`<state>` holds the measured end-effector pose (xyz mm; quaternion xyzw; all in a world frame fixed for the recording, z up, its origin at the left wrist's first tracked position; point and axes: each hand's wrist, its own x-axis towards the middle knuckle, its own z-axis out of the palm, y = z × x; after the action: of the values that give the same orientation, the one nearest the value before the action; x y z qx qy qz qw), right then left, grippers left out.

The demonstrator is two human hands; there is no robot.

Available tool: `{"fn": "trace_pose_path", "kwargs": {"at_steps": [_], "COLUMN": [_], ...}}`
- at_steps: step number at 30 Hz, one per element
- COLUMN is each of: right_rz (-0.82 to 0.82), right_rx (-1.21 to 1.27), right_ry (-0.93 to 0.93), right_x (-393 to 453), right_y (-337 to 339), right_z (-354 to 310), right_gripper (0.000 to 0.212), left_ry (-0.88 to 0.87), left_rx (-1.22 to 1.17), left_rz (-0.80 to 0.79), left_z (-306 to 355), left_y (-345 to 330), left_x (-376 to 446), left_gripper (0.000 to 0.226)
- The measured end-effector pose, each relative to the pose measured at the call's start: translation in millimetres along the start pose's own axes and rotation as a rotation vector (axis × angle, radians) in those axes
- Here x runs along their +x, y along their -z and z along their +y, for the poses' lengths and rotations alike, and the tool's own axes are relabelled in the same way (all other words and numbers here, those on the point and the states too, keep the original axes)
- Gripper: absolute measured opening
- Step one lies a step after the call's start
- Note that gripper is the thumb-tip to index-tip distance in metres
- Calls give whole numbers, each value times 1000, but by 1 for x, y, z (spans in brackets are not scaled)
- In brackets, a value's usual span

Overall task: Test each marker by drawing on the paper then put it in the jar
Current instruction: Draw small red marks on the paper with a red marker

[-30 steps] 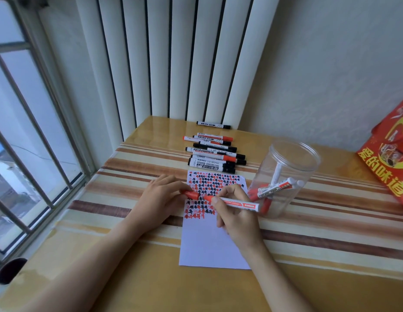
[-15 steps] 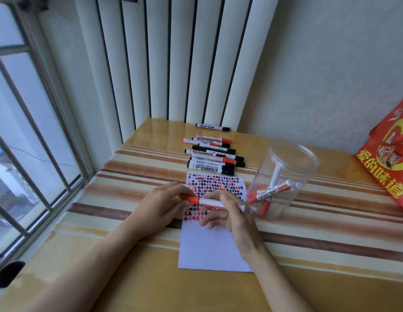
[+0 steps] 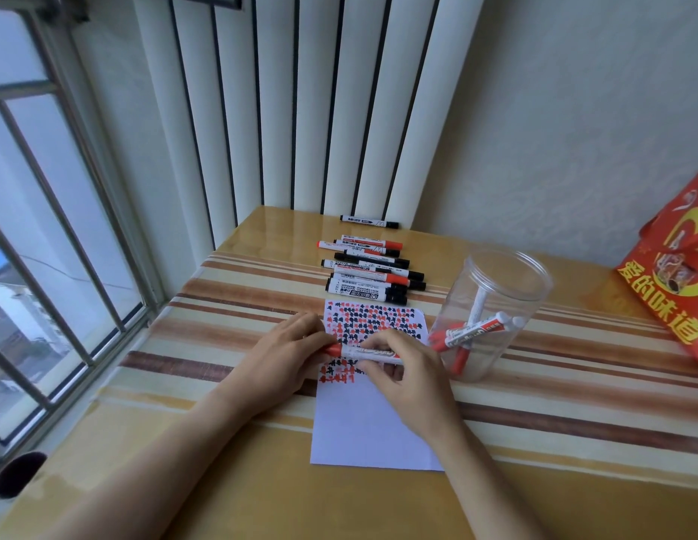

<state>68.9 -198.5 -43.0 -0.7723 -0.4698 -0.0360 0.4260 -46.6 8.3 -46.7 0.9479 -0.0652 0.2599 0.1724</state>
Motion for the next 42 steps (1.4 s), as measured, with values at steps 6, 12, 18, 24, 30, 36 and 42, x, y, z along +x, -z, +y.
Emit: {"fn": "trace_pose_path", "kwargs": {"at_steps": [6, 12, 18, 24, 30, 36, 42], "right_rz": [27, 13, 4, -18, 126, 391, 893], "right_rx": [-61, -31, -2, 2, 364, 232, -118], "right_ry": [-23, -57, -54, -94, -130, 27, 215], "right_x": [0, 0, -2, -2, 13, 26, 47], "right_y": [-4, -7, -7, -2, 15, 42, 112], "right_z": [-2, -3, -7, -9, -25, -52, -71], "right_gripper": [14, 17, 25, 27, 15, 21, 22], "left_ry": [-38, -59, -93, -81, 25, 218, 297], "left_rx": [33, 49, 47, 31, -32, 56, 135], "left_rz": [46, 73, 108, 76, 41, -108, -250], "left_z": [1, -1, 0, 3, 3, -6, -13], "left_y": [-1, -1, 0, -2, 0, -10, -22], "left_x": [1, 0, 0, 1, 1, 0, 1], "left_gripper": [22, 16, 16, 21, 29, 57, 54]}}
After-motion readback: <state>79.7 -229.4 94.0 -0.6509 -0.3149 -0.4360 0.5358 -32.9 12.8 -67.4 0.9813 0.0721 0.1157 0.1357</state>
